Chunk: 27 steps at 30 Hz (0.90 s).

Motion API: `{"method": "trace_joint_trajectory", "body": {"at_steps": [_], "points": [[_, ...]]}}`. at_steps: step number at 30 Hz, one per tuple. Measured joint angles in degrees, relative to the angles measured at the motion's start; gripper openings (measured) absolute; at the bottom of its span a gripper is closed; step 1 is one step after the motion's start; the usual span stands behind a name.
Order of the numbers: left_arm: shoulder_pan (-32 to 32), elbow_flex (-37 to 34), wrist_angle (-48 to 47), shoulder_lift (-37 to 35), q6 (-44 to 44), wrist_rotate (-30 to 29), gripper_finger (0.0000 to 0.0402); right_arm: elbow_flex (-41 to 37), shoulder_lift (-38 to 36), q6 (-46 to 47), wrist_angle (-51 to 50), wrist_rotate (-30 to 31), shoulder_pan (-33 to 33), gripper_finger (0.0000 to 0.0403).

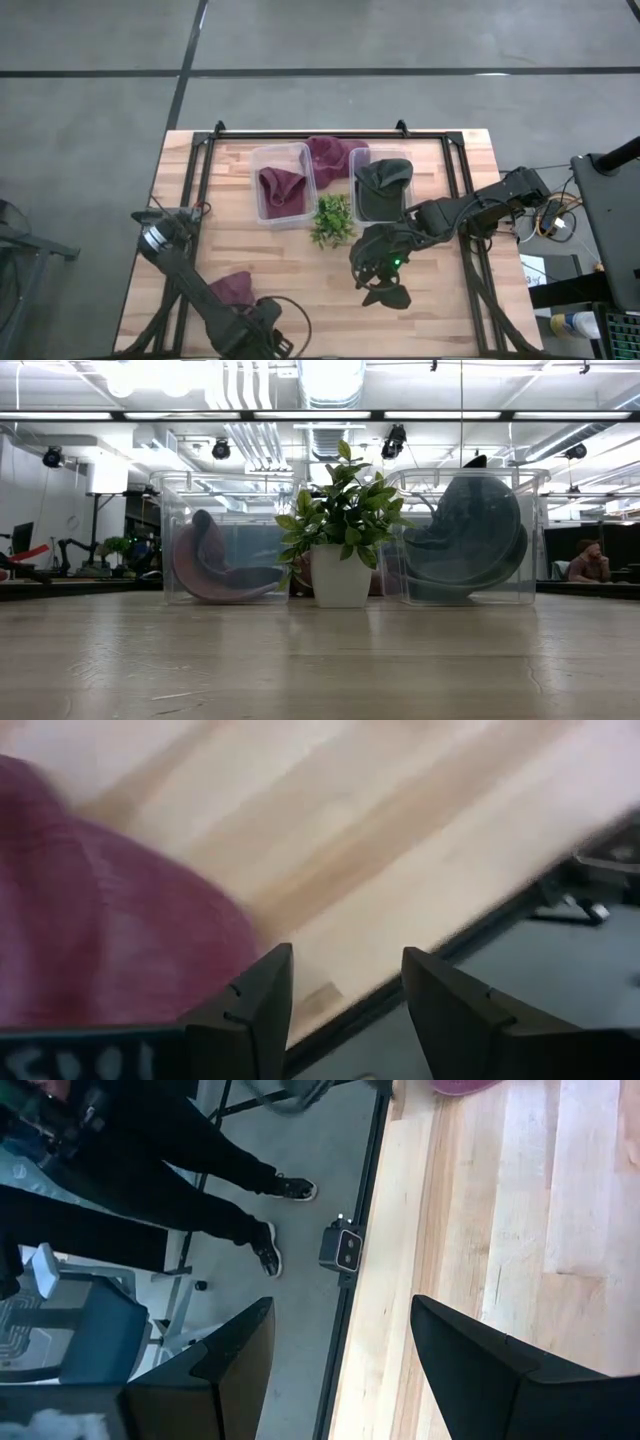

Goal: Pick & Place hat
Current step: Put the bottom red cap into the left transparent bin

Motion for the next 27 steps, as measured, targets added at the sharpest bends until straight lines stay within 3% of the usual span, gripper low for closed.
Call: {"method": "trace_joint_trajectory", "body": {"at_steps": [9,14,22,27], "points": [[-2.75,19.59,-23.34,13.75,11.11,-0.75,0.0181,0.0,0.0,0.0,0.01,-0.01,0.0,0.0228],[-4.91,27.91,-22.73,20.86,19.45,-1.29,0.0181,0.0,0.0,0.0,-0.01,-0.02,-0.01,0.0228],[-5.87,26.93,-22.45,23.61,20.51,4.79,0.0181,0.0,0.0,0.0,-0.01,-0.03,-0.01,0.0228],[-5.88,24.82,-22.44,23.49,18.01,5.01,0.0181,0.0,0.02,0.0,-0.01,-0.03,0.0,0.0228]]}}
